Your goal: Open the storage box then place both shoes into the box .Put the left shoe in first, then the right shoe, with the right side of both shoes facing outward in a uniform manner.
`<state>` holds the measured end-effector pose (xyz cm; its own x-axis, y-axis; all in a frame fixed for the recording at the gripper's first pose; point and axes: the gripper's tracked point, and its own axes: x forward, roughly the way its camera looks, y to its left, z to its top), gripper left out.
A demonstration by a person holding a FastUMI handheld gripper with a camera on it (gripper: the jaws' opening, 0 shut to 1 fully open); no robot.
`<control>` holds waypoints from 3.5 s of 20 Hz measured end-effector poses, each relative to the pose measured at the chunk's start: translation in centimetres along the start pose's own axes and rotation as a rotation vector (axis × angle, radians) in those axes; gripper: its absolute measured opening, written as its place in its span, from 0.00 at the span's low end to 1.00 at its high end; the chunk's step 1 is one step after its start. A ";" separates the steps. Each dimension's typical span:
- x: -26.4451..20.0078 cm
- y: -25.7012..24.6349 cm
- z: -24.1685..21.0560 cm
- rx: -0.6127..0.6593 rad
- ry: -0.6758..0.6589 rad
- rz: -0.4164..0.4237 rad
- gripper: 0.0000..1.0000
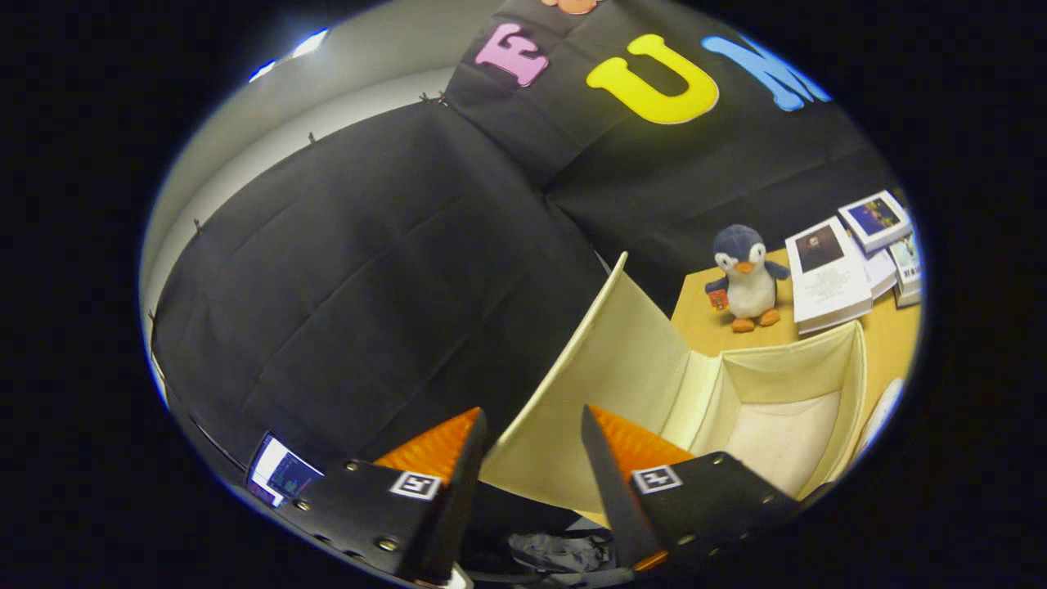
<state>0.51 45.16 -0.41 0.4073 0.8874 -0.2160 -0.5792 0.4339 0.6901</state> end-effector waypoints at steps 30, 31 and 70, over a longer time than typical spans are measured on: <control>-20.5 -28.9 -1.0 -0.112 -0.037 -0.680 0.98; -20.6 -30.0 -1.9 -0.091 -0.024 -0.693 0.98; -20.6 -39.8 -15.2 0.293 0.320 -0.815 0.00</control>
<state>4.50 11.98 -33.92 0.3708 0.3444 -0.8625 0.0205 0.9254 0.3784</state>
